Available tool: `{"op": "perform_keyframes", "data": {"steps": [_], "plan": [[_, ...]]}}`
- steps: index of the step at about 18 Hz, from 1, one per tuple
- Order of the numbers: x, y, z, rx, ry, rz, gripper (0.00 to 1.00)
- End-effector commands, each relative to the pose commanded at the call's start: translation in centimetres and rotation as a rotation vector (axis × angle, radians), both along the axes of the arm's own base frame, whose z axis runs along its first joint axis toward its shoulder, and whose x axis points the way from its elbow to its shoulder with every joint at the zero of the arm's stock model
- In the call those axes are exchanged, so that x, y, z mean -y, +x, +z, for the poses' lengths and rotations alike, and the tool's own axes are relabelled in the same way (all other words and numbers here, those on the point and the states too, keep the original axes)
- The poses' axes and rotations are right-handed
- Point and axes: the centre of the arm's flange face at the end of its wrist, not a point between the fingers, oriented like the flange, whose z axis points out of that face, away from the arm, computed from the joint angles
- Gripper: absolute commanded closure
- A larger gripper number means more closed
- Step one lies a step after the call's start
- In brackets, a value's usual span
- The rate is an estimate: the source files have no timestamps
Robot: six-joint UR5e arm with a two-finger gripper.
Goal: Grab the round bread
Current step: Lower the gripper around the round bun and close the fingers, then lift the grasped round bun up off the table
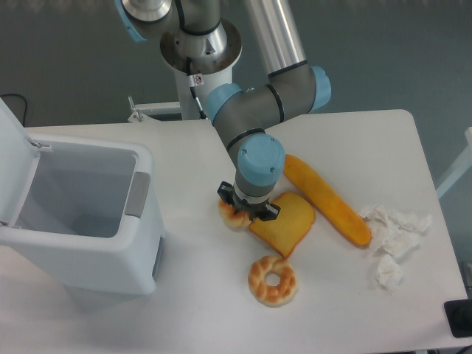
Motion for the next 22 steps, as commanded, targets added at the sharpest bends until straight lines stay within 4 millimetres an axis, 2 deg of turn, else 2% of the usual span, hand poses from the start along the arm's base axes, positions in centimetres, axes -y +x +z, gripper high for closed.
{"op": "perform_keyframes", "data": {"steps": [2,4,6,7,8,10,14,16,17,20,21,22], "plan": [[0.1,-0.3,0.8,-0.007,0.006,0.005,0.82],[-0.4,-0.9,2.2,-0.004,0.003,0.005,0.82],[-1.0,-1.4,5.2,-0.012,0.010,0.002,0.82],[-1.4,-1.5,7.9,-0.038,0.035,-0.003,0.82],[-1.7,-1.5,9.3,-0.058,0.054,-0.006,0.82],[-1.8,-1.3,11.4,-0.087,0.083,-0.029,0.82],[-2.3,-1.2,16.7,-0.150,0.145,-0.198,0.82],[-3.1,-0.9,18.4,-0.168,0.165,-0.227,0.82],[-3.2,-0.8,18.5,-0.172,0.167,-0.232,0.82],[-2.6,-0.8,20.1,-0.195,0.178,-0.317,0.82],[-2.3,-0.8,20.4,-0.201,0.176,-0.349,0.76],[-1.9,-0.7,21.5,-0.216,0.180,-0.375,0.74]]}}
